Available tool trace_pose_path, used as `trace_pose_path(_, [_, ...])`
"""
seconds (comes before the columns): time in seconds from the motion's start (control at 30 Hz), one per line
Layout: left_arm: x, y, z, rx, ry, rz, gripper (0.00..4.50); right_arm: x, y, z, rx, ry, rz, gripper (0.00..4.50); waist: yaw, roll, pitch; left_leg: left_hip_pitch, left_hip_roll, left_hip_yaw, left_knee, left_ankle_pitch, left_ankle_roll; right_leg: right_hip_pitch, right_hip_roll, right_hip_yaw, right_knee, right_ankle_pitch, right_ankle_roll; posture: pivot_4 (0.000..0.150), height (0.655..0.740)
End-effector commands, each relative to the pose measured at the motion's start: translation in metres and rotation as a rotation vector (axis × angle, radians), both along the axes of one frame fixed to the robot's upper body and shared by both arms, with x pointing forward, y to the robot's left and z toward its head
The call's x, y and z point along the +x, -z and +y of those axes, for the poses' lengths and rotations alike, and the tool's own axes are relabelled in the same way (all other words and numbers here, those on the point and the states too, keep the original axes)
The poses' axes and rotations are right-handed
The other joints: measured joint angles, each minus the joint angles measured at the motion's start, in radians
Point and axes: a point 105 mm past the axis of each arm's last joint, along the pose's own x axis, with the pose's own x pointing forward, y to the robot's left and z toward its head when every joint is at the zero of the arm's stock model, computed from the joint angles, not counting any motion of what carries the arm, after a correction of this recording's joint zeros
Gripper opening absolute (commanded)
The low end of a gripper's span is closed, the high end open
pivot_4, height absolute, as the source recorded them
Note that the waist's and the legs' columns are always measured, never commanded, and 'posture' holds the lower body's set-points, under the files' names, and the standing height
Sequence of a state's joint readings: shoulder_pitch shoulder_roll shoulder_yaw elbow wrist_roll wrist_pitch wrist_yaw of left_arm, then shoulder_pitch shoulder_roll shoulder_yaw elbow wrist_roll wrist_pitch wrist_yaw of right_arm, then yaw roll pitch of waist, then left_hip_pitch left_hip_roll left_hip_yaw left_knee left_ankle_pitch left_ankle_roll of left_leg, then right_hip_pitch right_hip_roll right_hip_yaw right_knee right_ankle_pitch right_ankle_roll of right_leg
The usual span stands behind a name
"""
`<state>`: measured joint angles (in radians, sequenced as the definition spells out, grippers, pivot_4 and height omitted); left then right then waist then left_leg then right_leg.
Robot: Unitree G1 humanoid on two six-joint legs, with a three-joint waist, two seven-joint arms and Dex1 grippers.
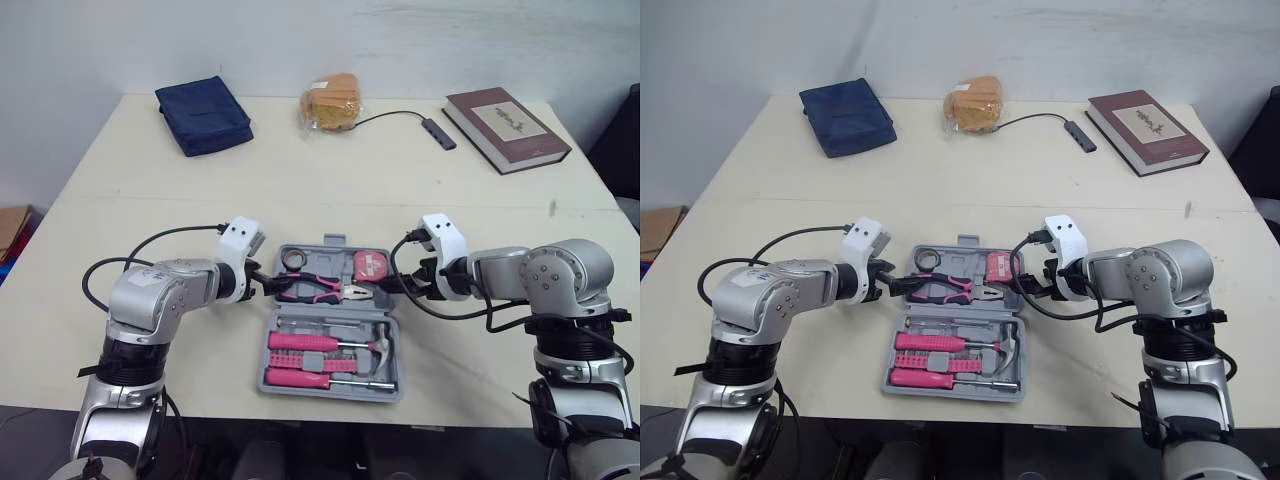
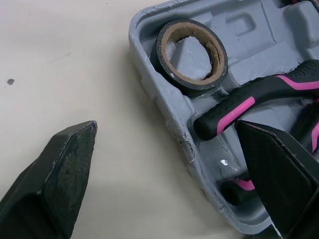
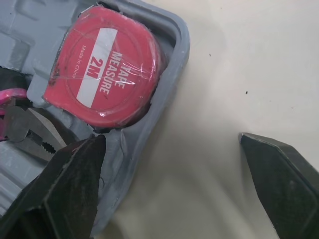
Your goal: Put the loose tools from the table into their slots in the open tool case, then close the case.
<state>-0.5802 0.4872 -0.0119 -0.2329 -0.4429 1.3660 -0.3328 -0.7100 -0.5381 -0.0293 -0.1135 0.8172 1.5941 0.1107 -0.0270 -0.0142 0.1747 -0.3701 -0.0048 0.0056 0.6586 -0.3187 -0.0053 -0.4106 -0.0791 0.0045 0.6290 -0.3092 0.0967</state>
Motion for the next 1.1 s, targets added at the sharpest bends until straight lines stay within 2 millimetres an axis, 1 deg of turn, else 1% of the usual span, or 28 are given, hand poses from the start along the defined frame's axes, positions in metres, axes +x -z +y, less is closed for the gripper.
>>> trace_pose_path(0.03, [-0.007, 0.003, -0.009, 0.003, 0.045, 0.019, 3.71, -0.015, 0.017, 0.014, 0.03, -0.075, 0.089, 2.81, 0.0, 0.0, 0.0, 0.0, 0.0, 0.0, 0.0, 0.0, 0.0, 0.0, 0.0, 0.0, 0.0, 0.0, 0.0, 0.15, 0.74])
trace_pose_path(0.07, [-0.008, 0.004, -0.01, 0.001, 0.053, 0.02, 3.26, -0.015, 0.017, 0.015, 0.037, -0.074, 0.093, 2.27, 0.0, 0.0, 0.0, 0.0, 0.0, 0.0, -0.001, 0.0, 0.0, 0.0, 0.0, 0.0, 0.0, 0.0, 0.0, 0.15, 0.74])
trace_pose_path(0.1, [-0.009, 0.004, -0.011, -0.001, 0.057, 0.019, 2.68, -0.015, 0.018, 0.015, 0.041, -0.072, 0.095, 1.67, 0.0, 0.0, 0.0, 0.0, 0.0, 0.0, -0.001, 0.0, 0.0, 0.0, 0.0, 0.0, -0.001, 0.0, 0.0, 0.15, 0.74])
trace_pose_path(0.13, [-0.009, 0.004, -0.012, -0.012, 0.059, 0.025, 2.33, -0.015, 0.018, 0.015, 0.042, -0.069, 0.095, 1.21, 0.0, 0.0, 0.0, 0.0, 0.0, 0.0, -0.001, 0.0, 0.0, 0.0, 0.0, 0.0, -0.001, 0.0, 0.0, 0.15, 0.74])
trace_pose_path(0.17, [-0.009, 0.003, -0.014, -0.025, 0.06, 0.02, 1.78, -0.015, 0.017, 0.015, 0.046, -0.06, 0.09, 0.64, 0.0, 0.0, 0.0, -0.001, 0.0, 0.0, -0.001, 0.0, 0.0, 0.0, 0.0, 0.0, -0.001, 0.0, 0.0, 0.15, 0.74])
trace_pose_path(0.2, [-0.009, 0.002, -0.015, -0.035, 0.06, 0.016, 1.39, -0.014, 0.016, 0.014, 0.049, -0.054, 0.088, 0.21, 0.001, 0.0, 0.0, -0.001, 0.0, 0.0, -0.001, 0.0, 0.0, 0.0, 0.0, 0.0, -0.001, 0.0, 0.0, 0.15, 0.74])
trace_pose_path(0.23, [-0.009, 0.001, -0.015, -0.04, 0.061, 0.011, 0.92, -0.012, 0.014, 0.013, 0.056, -0.039, 0.079, 0.0, 0.001, 0.0, 0.0, -0.001, 0.0, 0.0, -0.001, 0.0, 0.0, 0.0, 0.0, 0.0, -0.001, 0.0, 0.0, 0.15, 0.74])
trace_pose_path(0.27, [-0.009, -0.001, -0.016, -0.049, 0.07, -0.001, 0.59, -0.011, 0.012, 0.013, 0.062, -0.031, 0.071, 0.0, 0.001, 0.0, 0.0, -0.001, 0.0, 0.0, -0.001, 0.0, 0.001, 0.0, -0.001, 0.0, -0.001, 0.0, 0.0, 0.15, 0.74])
trace_pose_path(0.3, [-0.009, -0.002, -0.017, -0.054, 0.076, -0.009, 0.27, -0.01, 0.011, 0.013, 0.065, -0.027, 0.065, 0.0, 0.001, 0.0, 0.0, -0.001, 0.0, 0.0, -0.001, 0.0, 0.001, 0.0, -0.001, 0.0, -0.001, 0.0, 0.0, 0.15, 0.74])
trace_pose_path(0.33, [-0.009, -0.004, -0.017, -0.064, 0.083, -0.015, 0.12, -0.008, 0.008, 0.012, 0.078, -0.011, 0.052, 0.0, 0.001, 0.0, 0.0, -0.001, 0.0, 0.0, -0.001, -0.001, 0.002, 0.0, -0.001, 0.0, -0.001, 0.0, 0.001, 0.15, 0.74])
trace_pose_path(0.37, [-0.008, -0.008, -0.019, -0.098, 0.089, -0.035, 0.06, -0.007, 0.004, 0.013, 0.091, -0.011, 0.034, 0.0, 0.0, 0.0, 0.0, 0.0, 0.0, 0.0, -0.001, -0.002, 0.005, 0.0, -0.001, 0.0, -0.001, 0.001, 0.0, 0.15, 0.74])
trace_pose_path(0.47, [-0.005, -0.02, -0.022, -0.172, 0.096, -0.099, 0.0, -0.008, -0.002, 0.016, 0.128, -0.016, 0.01, 0.0, 0.0, 0.0, 0.0, -0.001, 0.0, 0.0, -0.001, -0.002, 0.005, -0.001, 0.0, 0.0, -0.001, 0.001, 0.0, 0.15, 0.74])
trace_pose_path(0.57, [-0.006, -0.032, -0.027, -0.223, 0.147, -0.196, 0.0, -0.007, -0.012, 0.017, 0.126, -0.015, -0.073, 0.0, 0.0, 0.001, 0.001, -0.002, 0.0, 0.0, -0.001, -0.002, 0.003, -0.002, 0.0, 0.0, -0.001, 0.001, 0.0, 0.15, 0.74])
trace_pose_path(0.63, [-0.005, -0.04, -0.025, -0.234, 0.165, -0.312, 0.0, -0.006, -0.023, 0.02, 0.161, -0.028, -0.19, 0.0, 0.0, 0.001, 0.001, -0.004, 0.0, 0.0, -0.001, 0.0, 0.001, -0.003, 0.0, 0.0, -0.002, 0.001, 0.0, 0.15, 0.74])
trace_pose_path(0.7, [-0.002, -0.045, -0.018, -0.214, 0.167, -0.451, 0.0, -0.012, -0.036, 0.023, 0.176, -0.103, -0.352, 0.0, 0.001, 0.001, 0.001, -0.004, 0.0, 0.0, -0.003, 0.0, 0.0, -0.003, 0.0, 0.0, -0.003, 0.001, 0.0, 0.15, 0.74])
trace_pose_path(0.73, [-0.001, -0.047, -0.016, -0.21, 0.169, -0.507, 0.0, -0.015, -0.039, 0.024, 0.173, -0.141, -0.407, 0.0, 0.002, 0.001, 0.001, -0.004, 0.0, 0.0, -0.003, 0.0, 0.0, -0.003, 0.0, 0.0, -0.003, 0.001, 0.0, 0.15, 0.74])
trace_pose_path(0.8, [-0.001, -0.05, -0.011, -0.198, 0.176, -0.612, 0.0, -0.022, -0.036, 0.023, 0.118, -0.223, -0.513, 0.0, 0.004, 0.001, 0.001, -0.004, -0.001, 0.001, -0.004, 0.0, 0.0, -0.003, 0.0, 0.0, -0.005, 0.001, 0.001, 0.15, 0.74])
trace_pose_path(0.83, [-0.002, -0.043, -0.008, -0.193, 0.174, -0.592, 0.0, -0.024, -0.028, 0.02, 0.088, -0.249, -0.533, 0.0, 0.005, 0.001, 0.001, -0.005, -0.001, 0.002, -0.005, 0.0, 0.001, -0.003, 0.0, 0.0, -0.007, 0.001, 0.001, 0.15, 0.74])
trace_pose_path(0.9, [-0.003, -0.035, -0.001, -0.173, 0.166, -0.607, 0.0, -0.019, -0.018, 0.01, 0.01, -0.251, -0.628, 0.0, 0.005, 0.001, 0.001, -0.004, -0.001, 0.002, -0.006, 0.0, 0.001, -0.003, 0.001, 0.0, -0.008, 0.002, 0.001, 0.15, 0.74])
trace_pose_path(0.97, [-0.005, -0.03, 0.005, -0.109, 0.185, -0.665, 0.0, -0.012, -0.012, -0.001, -0.08, -0.242, -0.744, 0.0, 0.002, 0.0, 0.001, -0.004, -0.001, 0.003, -0.006, 0.0, 0.001, -0.003, 0.001, 0.001, -0.008, 0.002, 0.001, 0.15, 0.74])
trace_pose_path(1.03, [-0.005, -0.03, 0.009, -0.092, 0.174, -0.72, 0.0, -0.012, -0.007, -0.005, -0.139, -0.272, -0.823, 0.0, 0.003, 0.0, 0.002, -0.003, -0.001, 0.004, -0.005, 0.0, 0.002, -0.003, 0.001, 0.001, -0.007, 0.002, 0.002, 0.15, 0.74])
trace_pose_path(1.1, [-0.007, -0.03, 0.017, -0.082, 0.159, -0.772, 0.0, -0.009, -0.006, -0.016, -0.267, -0.268, -0.948, 0.0, 0.003, 0.0, 0.002, -0.002, -0.001, 0.004, -0.005, 0.0, 0.003, -0.002, 0.0, 0.001, -0.007, 0.003, 0.003, 0.15, 0.74])
